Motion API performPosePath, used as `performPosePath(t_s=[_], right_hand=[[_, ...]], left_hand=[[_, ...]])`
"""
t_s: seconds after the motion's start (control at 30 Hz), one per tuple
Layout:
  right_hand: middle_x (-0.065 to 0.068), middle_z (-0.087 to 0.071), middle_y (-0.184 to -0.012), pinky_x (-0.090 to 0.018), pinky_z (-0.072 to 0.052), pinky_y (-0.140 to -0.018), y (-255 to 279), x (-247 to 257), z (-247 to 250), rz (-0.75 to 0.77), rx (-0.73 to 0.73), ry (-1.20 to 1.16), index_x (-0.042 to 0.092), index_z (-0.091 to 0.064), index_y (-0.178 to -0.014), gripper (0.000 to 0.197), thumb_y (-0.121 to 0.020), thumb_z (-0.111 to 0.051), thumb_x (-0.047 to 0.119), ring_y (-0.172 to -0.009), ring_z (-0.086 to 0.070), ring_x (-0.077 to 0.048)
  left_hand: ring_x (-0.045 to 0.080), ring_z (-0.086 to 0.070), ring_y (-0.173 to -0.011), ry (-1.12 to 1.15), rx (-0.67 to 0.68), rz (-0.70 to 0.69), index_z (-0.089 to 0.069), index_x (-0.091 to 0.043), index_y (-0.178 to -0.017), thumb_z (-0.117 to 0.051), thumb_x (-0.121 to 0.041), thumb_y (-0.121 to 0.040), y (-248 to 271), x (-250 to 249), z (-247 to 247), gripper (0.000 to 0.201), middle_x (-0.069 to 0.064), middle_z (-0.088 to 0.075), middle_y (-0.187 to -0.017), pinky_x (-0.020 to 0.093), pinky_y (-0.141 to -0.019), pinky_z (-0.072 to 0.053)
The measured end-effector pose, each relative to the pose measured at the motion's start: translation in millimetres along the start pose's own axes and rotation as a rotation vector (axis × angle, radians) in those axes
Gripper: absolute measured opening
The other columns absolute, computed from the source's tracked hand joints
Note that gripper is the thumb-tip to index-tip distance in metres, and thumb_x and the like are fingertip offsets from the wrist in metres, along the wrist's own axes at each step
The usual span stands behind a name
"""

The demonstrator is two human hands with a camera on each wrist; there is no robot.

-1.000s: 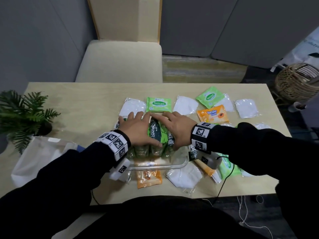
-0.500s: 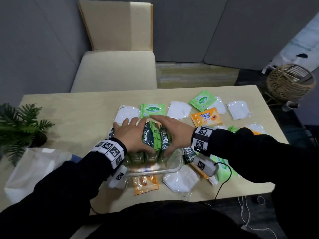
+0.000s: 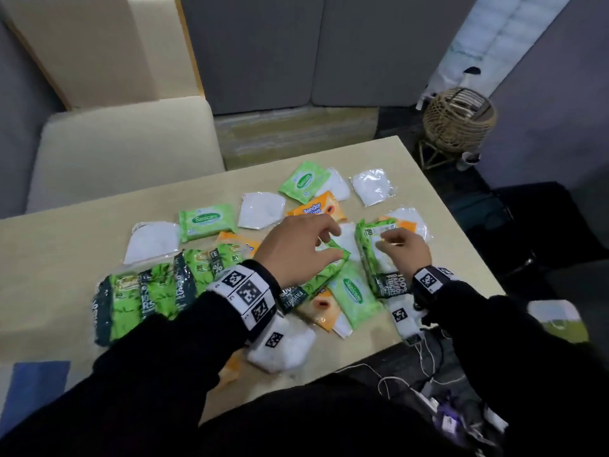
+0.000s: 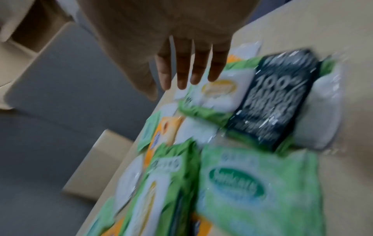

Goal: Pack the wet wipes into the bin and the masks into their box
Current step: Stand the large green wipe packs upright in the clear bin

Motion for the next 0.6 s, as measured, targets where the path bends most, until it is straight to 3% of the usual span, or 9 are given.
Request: performPosePath(t_s=[0.07,0.17,0.23,0.3,0.37,0.43,0.5,0.53,0.6], right_hand=[[-0.005,-0.07,-0.11,-0.033,-0.048,-0.09,-9.8,-30.6,19.4,-0.106,-0.06,0.02,0.015,-0.068,-0.119,0.044,-0.083,-0.083,0.034,-0.105,-0.067,-0.027],[-0.012,-0.063,-0.128,-0.035,-0.048,-0.092,-21.7,-79.6,11.2,-0.337,0.082,0.013,0.008,-0.055,-0.139,0.076,-0.08,-0.083,0.047,-0.118,-0.062,-0.032],[-0.013,-0.07,-0.122,-0.039,-0.056,-0.091,-23.6,-98.2,-2.9,-0.392,0.207,0.004,0.004,-0.063,-0.13,0.077,-0.075,-0.083,0.054,-0.109,-0.069,-0.033],[-0.012,-0.075,-0.106,-0.044,-0.06,-0.09,-29.8,-107.4,-9.0,-0.349,0.219,-0.027,0.008,-0.07,-0.111,0.062,-0.071,-0.085,0.053,-0.095,-0.073,-0.031],[-0.009,-0.077,-0.101,-0.041,-0.061,-0.086,-28.1,-108.2,-12.3,-0.351,0.251,-0.088,0.009,-0.072,-0.107,0.07,-0.06,-0.088,0.058,-0.089,-0.074,-0.027],[-0.013,-0.079,-0.098,-0.035,-0.062,-0.076,-21.7,-102.4,-18.1,-0.363,0.338,-0.203,0.006,-0.075,-0.103,0.058,-0.065,-0.092,0.046,-0.079,-0.074,-0.025],[-0.019,-0.079,-0.099,-0.046,-0.063,-0.085,-17.6,-93.0,-18.4,-0.368,0.384,-0.298,0.002,-0.074,-0.102,0.053,-0.064,-0.095,0.034,-0.083,-0.076,-0.031],[-0.018,-0.079,-0.1,-0.054,-0.061,-0.09,-17.8,-86.3,-15.2,-0.36,0.379,-0.325,0.002,-0.072,-0.107,0.062,-0.058,-0.096,0.034,-0.088,-0.077,-0.034],[-0.017,-0.077,-0.107,-0.058,-0.059,-0.092,-18.0,-67.7,-7.5,-0.321,0.391,-0.392,0.004,-0.064,-0.122,0.082,-0.053,-0.095,0.034,-0.095,-0.076,-0.036]], left_hand=[[0.011,-0.068,-0.092,0.174,0.055,0.082,-0.069,-0.029,-0.114,-0.077,-0.036,-0.087,-29.1,-4.7,-33.7,0.029,-0.011,-0.07,-0.097,0.029,-0.086,-0.052],[0.018,-0.071,-0.101,0.388,0.199,0.331,-0.068,-0.02,-0.116,-0.074,-0.032,-0.092,-63.3,8.9,-98.6,0.029,0.003,-0.072,-0.112,0.036,-0.09,-0.056],[0.024,-0.069,-0.106,0.509,0.298,0.525,-0.063,-0.019,-0.097,-0.07,-0.03,-0.095,-70.2,23.1,-144.0,0.014,0.01,-0.069,-0.115,0.04,-0.089,-0.057],[0.025,-0.064,-0.098,0.543,0.327,0.652,-0.057,-0.017,-0.09,-0.069,-0.031,-0.097,-72.2,36.1,-179.3,0.02,0.009,-0.062,-0.104,0.036,-0.083,-0.054],[0.024,-0.063,-0.086,0.602,0.3,0.708,-0.06,-0.008,-0.102,-0.069,-0.027,-0.097,-73.8,42.2,-201.4,0.022,0.008,-0.061,-0.094,0.034,-0.077,-0.052],[0.021,-0.063,-0.074,0.765,0.232,0.773,-0.059,-0.004,-0.106,-0.069,-0.017,-0.097,-74.7,43.3,-215.9,0.018,0.008,-0.065,-0.087,0.034,-0.072,-0.054],[0.023,-0.067,-0.077,0.853,0.195,0.811,-0.061,-0.003,-0.105,-0.071,-0.013,-0.095,-72.4,39.9,-220.7,0.018,0.011,-0.071,-0.093,0.035,-0.072,-0.058],[0.024,-0.068,-0.081,0.863,0.199,0.81,-0.061,-0.004,-0.106,-0.072,-0.014,-0.094,-71.9,40.1,-222.3,0.019,0.012,-0.072,-0.099,0.035,-0.07,-0.059],[0.027,-0.071,-0.086,0.901,0.212,0.789,-0.062,-0.008,-0.114,-0.075,-0.016,-0.091,-70.4,37.0,-217.8,0.027,0.014,-0.075,-0.11,0.035,-0.069,-0.06]])
Point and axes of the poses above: each hand's wrist, its own y-axis away from the middle knuckle, its own z-axis out of the back of the hand, x = y × z, the point moved 8 cm from there along -y, towards the middle knuckle
